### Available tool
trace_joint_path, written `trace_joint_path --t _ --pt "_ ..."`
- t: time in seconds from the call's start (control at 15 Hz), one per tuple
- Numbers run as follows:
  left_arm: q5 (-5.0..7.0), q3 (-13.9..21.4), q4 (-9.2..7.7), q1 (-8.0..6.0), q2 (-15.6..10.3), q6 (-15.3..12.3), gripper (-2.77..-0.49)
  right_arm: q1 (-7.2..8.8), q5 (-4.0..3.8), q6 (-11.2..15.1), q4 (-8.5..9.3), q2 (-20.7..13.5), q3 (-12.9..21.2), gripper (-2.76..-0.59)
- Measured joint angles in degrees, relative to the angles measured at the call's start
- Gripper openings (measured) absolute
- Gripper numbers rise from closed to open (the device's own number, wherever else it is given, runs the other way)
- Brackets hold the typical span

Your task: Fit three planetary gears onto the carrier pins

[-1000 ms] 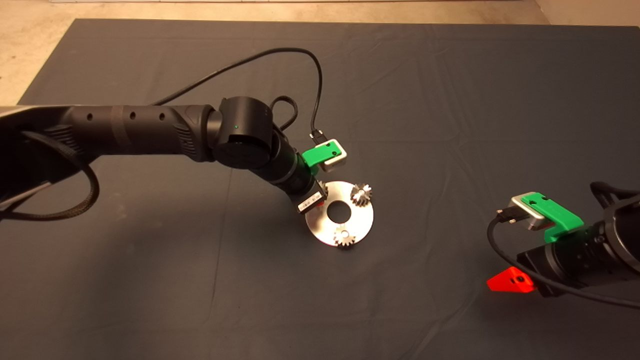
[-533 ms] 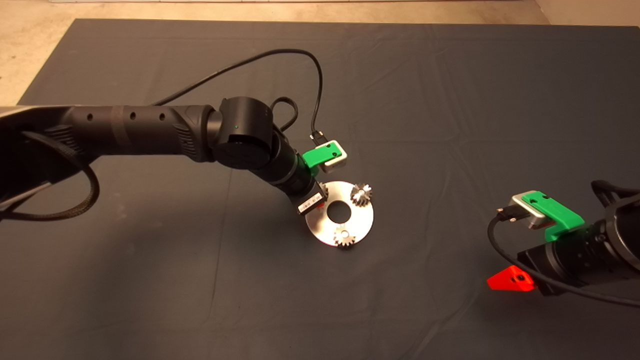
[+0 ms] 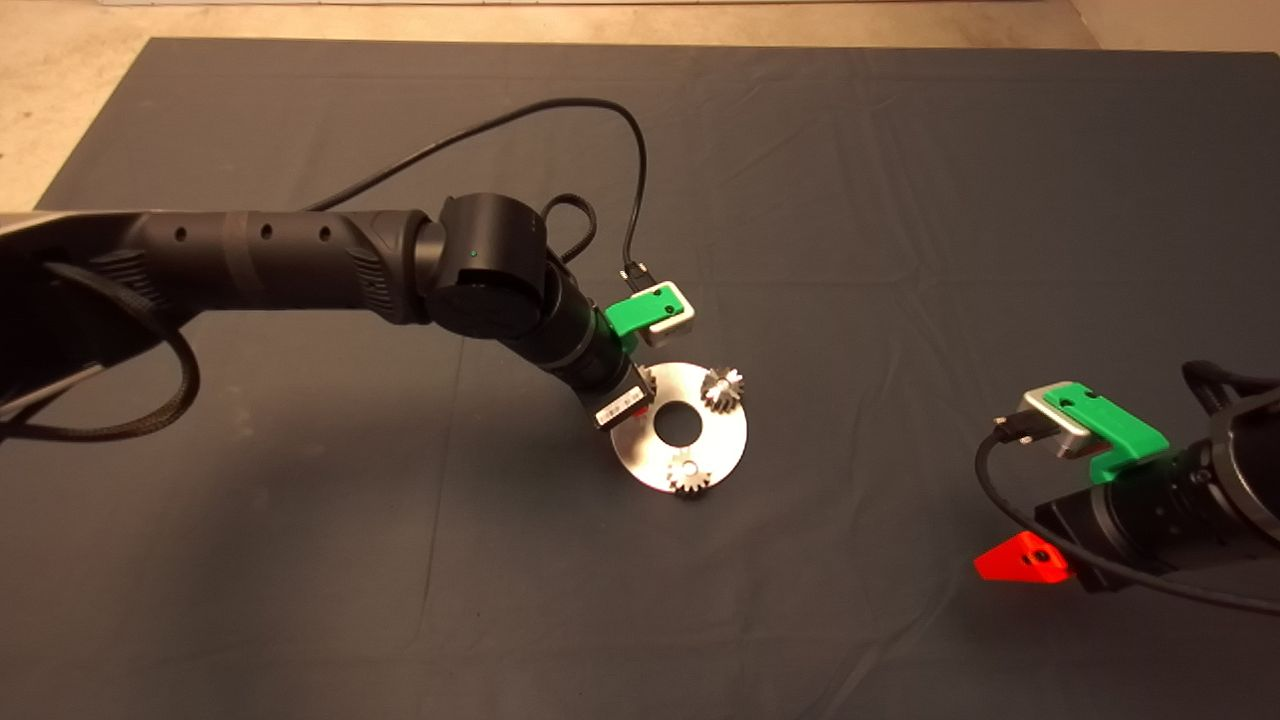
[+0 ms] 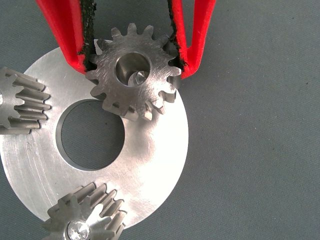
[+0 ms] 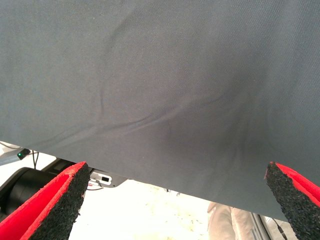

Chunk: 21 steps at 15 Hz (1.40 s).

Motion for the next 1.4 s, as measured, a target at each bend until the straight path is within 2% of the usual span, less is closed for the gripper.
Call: trace_joint_path --t 0.13,1.27,1.4 --pt "1.33 0.20 -0.07 0.10 0.00 0.04 -2.71 0.02 0.02 0.02 0.00 0.00 0.00 -0.74" --pt "1.62 0.66 0.04 0.11 -0.16 0.06 -2.71 0.00 0.00 0.01 0.05 -0.02 0.00 -0.74" --pt "1.62 0.69 0.04 0.11 -0.20 0.04 -2.66 0.00 0.00 0.00 0.05 -0.02 0.00 -0.74"
